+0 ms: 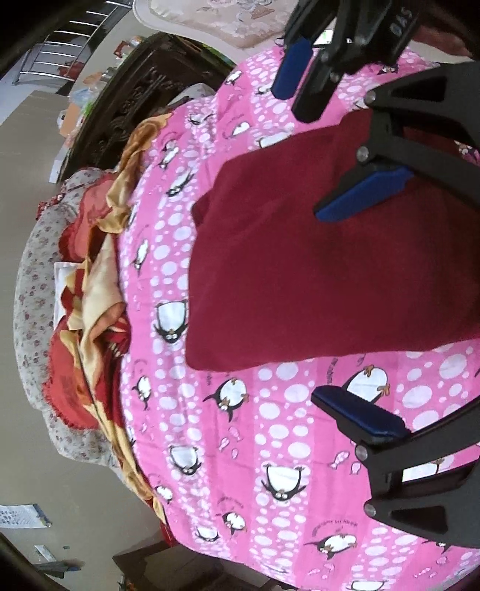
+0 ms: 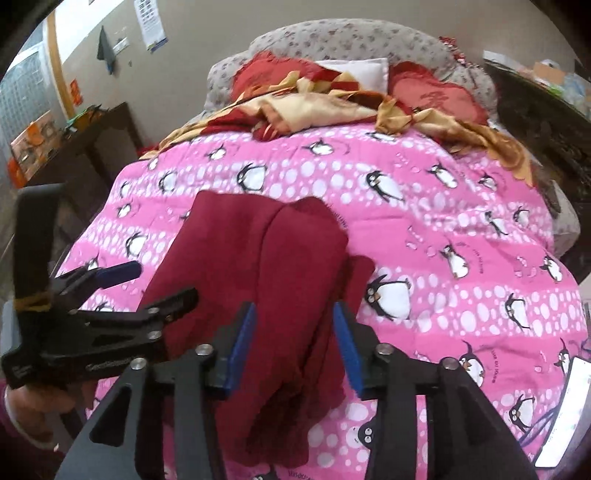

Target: Fold small clothes

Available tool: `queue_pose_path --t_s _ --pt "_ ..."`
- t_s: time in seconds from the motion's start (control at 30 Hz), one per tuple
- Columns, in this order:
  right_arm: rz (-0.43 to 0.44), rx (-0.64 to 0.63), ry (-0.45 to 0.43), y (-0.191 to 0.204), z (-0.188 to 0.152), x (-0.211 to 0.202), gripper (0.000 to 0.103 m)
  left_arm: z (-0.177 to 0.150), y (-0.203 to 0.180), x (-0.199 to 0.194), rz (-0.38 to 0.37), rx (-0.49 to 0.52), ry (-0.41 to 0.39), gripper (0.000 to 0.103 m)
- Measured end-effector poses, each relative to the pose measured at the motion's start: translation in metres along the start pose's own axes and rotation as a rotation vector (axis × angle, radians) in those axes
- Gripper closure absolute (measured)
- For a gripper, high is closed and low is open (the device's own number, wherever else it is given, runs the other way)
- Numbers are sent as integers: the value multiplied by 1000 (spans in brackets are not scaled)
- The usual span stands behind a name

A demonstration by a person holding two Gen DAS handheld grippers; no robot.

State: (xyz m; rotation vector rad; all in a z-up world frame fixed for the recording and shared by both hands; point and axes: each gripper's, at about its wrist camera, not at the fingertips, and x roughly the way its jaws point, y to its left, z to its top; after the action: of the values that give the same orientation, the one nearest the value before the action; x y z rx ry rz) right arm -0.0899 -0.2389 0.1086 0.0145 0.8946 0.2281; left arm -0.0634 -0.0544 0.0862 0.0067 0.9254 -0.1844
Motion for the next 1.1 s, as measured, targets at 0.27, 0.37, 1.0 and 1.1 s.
queue_pose_path --t_s 0.27,0.37,1.0,1.1 --pt "-15 27 -22 1 1 -3 52 -1 4 -14 4 -19 -29 10" --pt "-22 19 -26 3 0 -5 52 -2 6 -16 3 -31 -32 10" --pt "-46 42 -6 0 -2 4 52 -5 8 -17 14 -29 -41 10" --pt "-43 41 -1 0 -2 5 52 -6 8 -15 16 -30 -38 10"
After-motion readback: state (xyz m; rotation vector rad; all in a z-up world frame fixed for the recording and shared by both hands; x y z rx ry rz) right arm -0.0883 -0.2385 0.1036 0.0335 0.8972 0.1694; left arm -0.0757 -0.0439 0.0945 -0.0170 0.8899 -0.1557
